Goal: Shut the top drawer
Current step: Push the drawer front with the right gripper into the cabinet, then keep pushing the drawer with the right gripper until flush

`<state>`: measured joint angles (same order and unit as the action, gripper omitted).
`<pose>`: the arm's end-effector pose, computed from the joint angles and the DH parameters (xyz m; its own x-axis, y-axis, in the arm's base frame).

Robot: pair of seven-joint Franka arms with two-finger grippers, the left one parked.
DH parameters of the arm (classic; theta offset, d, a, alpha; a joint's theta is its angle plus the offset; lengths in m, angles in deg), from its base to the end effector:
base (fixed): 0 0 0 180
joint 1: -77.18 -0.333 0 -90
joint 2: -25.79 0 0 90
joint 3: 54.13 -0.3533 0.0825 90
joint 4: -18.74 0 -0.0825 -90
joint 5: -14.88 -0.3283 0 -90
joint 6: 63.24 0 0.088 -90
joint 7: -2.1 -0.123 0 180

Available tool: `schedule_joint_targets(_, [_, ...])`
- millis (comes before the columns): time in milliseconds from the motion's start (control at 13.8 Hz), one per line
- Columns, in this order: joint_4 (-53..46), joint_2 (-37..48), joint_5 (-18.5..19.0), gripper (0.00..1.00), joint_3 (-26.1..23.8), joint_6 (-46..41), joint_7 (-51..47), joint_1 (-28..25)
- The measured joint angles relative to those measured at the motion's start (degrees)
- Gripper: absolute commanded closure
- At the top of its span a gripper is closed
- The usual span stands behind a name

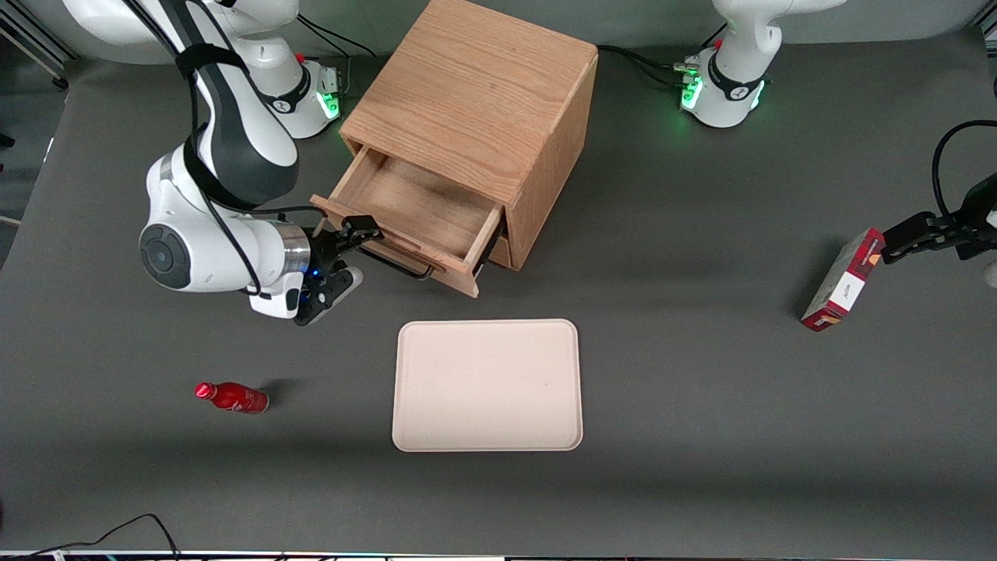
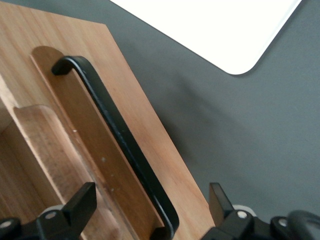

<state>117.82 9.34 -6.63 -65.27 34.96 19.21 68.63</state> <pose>0.5186 0.2167 0.4496 0.8253 0.5358 -0.1785 0.4137 -0.7887 -0.4547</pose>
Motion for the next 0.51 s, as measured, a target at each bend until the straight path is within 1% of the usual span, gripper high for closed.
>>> schedule_joint_targets(218, [3.79,1.72,-1.19,0.00,-0.76,3.33,-0.02,0.02])
schedule_joint_targets(509, [6.21,2.83,-1.51,0.00,-1.71,5.46,-0.51,0.02])
